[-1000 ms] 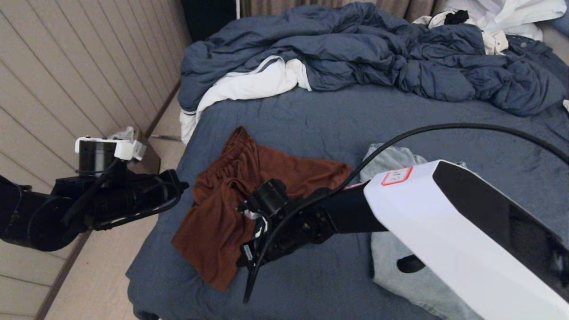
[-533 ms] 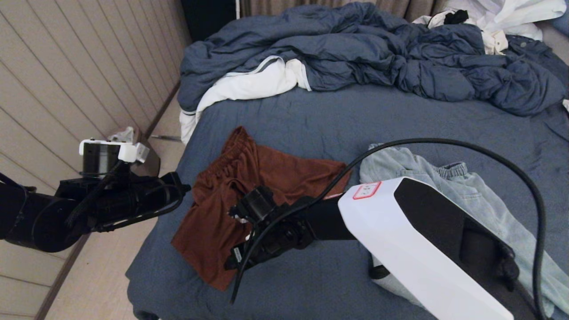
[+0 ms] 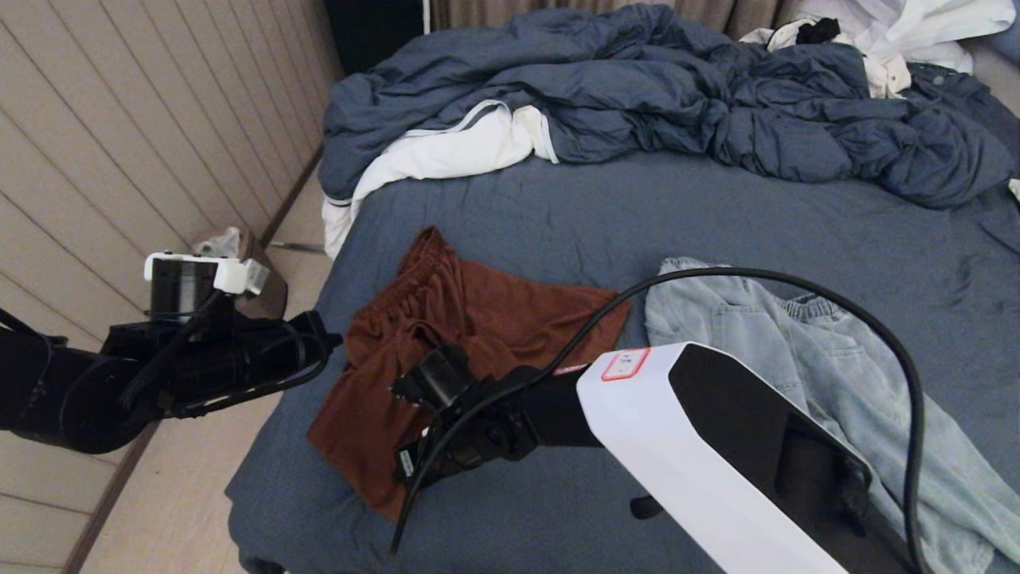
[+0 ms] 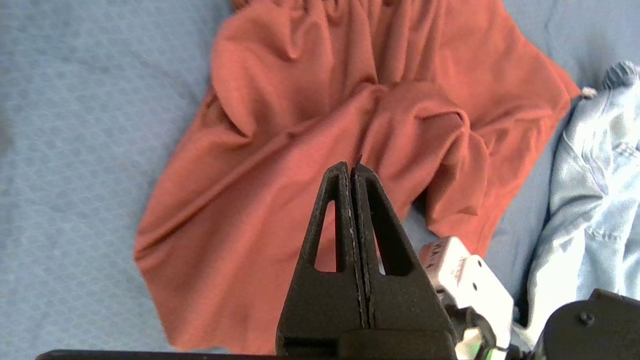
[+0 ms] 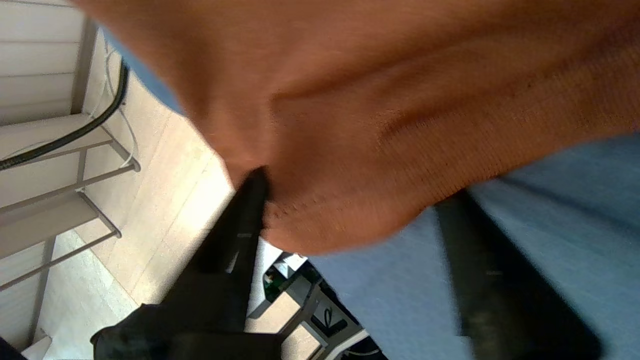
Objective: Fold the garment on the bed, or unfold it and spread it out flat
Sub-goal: Unford the brown shorts
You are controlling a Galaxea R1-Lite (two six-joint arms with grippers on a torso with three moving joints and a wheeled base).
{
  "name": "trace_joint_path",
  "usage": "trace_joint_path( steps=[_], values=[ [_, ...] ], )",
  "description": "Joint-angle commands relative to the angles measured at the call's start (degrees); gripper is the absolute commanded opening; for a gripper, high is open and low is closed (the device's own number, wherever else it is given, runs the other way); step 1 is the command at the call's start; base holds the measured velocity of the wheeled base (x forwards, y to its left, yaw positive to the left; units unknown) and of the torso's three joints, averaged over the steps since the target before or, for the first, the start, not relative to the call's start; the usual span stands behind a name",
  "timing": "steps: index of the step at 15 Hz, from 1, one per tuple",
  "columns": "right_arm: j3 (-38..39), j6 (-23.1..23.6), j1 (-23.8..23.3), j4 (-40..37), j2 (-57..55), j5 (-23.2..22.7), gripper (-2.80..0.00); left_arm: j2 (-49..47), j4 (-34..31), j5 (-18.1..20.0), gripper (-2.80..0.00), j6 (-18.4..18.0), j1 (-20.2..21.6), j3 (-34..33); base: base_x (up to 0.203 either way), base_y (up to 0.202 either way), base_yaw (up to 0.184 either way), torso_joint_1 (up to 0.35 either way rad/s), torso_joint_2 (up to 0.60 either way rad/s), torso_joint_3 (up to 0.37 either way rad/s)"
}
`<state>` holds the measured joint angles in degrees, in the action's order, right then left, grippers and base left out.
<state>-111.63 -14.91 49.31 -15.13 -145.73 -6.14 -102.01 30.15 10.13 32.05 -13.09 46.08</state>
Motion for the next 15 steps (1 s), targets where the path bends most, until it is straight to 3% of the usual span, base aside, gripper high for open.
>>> trace_joint_path(
  steps=[1,5,7,10,15],
  values=[
    [-0.13,-0.12,0.22,0.7,0.19,0.78,-2.8,-0.12,0.17,0.06,-2.8,0.38,0.0,-0.03,0.0,0.0,0.0,0.0,0.0,0.0],
    [4.17,-0.4,-0.29,0.08,3.27,3.33,-2.8,-0.47,0.17,0.06,-2.8,0.47,-0.09,-0.03,0.0,0.0,0.0,0.0,0.0,0.0],
    [9.75,-0.54,-0.47,-1.37,8.04,3.33,-2.8,-0.15,0.17,0.44,-2.8,0.76,-0.18,-0.03,0.0,0.0,0.0,0.0,0.0,0.0],
    [19.95,-0.69,-0.26,-2.37,15.3,3.23,-2.8,1.49,0.09,3.85,-2.8,1.96,-0.18,-0.45,0.0,0.0,0.0,0.0,0.0,0.0],
    [33.66,-0.63,-0.99,-2.19,23.97,2.93,-2.8,2.43,0.0,4.11,-2.8,1.79,-0.28,-1.18,0.0,0.0,0.0,0.0,0.0,0.0]
  ],
)
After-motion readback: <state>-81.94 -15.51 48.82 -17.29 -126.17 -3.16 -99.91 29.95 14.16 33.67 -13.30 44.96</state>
